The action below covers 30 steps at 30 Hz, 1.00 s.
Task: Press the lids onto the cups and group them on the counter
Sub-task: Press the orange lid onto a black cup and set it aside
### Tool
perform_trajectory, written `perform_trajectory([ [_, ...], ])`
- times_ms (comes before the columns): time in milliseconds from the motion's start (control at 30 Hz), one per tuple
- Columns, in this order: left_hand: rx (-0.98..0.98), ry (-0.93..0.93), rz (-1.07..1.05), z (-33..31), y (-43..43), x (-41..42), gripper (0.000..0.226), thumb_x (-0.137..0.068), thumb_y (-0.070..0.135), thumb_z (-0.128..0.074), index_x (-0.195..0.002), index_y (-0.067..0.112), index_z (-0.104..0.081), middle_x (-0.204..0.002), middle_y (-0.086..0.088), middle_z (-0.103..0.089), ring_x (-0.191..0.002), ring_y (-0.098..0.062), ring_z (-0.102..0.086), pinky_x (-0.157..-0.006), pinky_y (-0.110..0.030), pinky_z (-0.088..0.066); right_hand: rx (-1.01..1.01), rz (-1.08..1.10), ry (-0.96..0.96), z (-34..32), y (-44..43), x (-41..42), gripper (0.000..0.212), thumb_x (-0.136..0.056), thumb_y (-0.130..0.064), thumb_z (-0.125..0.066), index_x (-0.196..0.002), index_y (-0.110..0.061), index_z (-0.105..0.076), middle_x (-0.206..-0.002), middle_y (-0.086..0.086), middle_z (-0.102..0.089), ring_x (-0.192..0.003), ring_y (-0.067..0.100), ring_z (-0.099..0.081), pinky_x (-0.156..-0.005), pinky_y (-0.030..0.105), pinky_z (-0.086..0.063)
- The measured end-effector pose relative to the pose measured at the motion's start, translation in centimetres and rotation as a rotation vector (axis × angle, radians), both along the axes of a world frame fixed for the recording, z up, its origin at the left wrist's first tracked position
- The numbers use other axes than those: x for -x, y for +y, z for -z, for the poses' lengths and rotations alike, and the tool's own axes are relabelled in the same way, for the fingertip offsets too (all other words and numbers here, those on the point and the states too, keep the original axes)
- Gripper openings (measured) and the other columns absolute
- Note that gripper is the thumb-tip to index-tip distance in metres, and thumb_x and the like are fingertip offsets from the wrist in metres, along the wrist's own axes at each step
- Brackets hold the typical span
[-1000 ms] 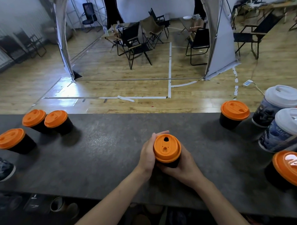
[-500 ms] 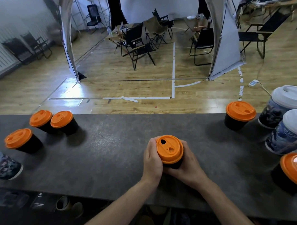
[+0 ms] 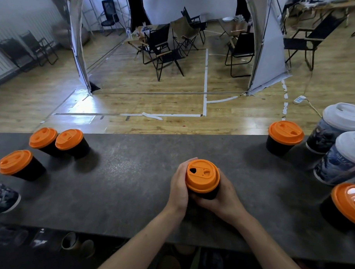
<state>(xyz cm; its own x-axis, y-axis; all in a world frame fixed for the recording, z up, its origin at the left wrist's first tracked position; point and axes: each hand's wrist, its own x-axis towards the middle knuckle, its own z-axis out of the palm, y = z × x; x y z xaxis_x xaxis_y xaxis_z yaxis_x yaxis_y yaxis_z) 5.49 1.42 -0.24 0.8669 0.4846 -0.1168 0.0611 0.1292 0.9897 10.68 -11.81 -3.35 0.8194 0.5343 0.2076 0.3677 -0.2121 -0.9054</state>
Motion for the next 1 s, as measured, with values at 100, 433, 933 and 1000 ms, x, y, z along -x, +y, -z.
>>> perform_trajectory([
  [100,0.026,0.027,0.120,-0.6,1.4,-0.6,0.056,-0.100,0.047,-0.034,-0.124,0.012,-0.071,-0.117,-0.009,-0.075,-0.116,-0.023,-0.068,-0.104,-0.033,-0.050,0.018,-0.036,-0.013,0.1,0.1,-0.1,0.082,-0.064,-0.039,-0.091,-0.136,-0.039,-0.051,-0.129,-0.012,-0.063,-0.122,0.007,-0.060,-0.102,0.040,-0.052],
  [433,0.035,0.034,0.114,-0.4,1.0,-0.3,0.054,-0.107,0.046,-0.032,-0.125,0.013,-0.070,-0.119,-0.007,-0.075,-0.117,-0.020,-0.068,-0.101,-0.029,-0.049,0.025,-0.001,-0.018,0.0,0.1,0.1,0.081,-0.062,-0.047,-0.089,-0.132,-0.050,-0.048,-0.127,-0.013,-0.064,-0.120,0.002,-0.060,-0.102,0.039,-0.052],
  [933,-0.035,-0.008,0.114,-0.5,0.9,-0.3,0.053,-0.106,0.040,-0.029,-0.124,0.012,-0.070,-0.113,-0.006,-0.076,-0.111,-0.019,-0.070,-0.093,-0.022,-0.051,0.027,-0.065,0.014,-0.1,0.2,0.0,0.087,-0.065,-0.047,-0.091,-0.141,-0.029,-0.052,-0.134,-0.014,-0.061,-0.126,0.003,-0.058,-0.105,0.033,-0.050],
  [1000,-0.065,-0.031,0.045,-0.2,0.1,0.2,0.052,-0.108,0.038,-0.028,-0.122,0.014,-0.071,-0.111,-0.001,-0.076,-0.109,-0.014,-0.070,-0.089,-0.017,-0.050,0.011,-0.033,0.012,-0.4,0.3,0.4,0.091,-0.061,-0.056,-0.090,-0.138,-0.029,-0.050,-0.131,-0.018,-0.059,-0.123,-0.001,-0.058,-0.101,0.023,-0.049],
])
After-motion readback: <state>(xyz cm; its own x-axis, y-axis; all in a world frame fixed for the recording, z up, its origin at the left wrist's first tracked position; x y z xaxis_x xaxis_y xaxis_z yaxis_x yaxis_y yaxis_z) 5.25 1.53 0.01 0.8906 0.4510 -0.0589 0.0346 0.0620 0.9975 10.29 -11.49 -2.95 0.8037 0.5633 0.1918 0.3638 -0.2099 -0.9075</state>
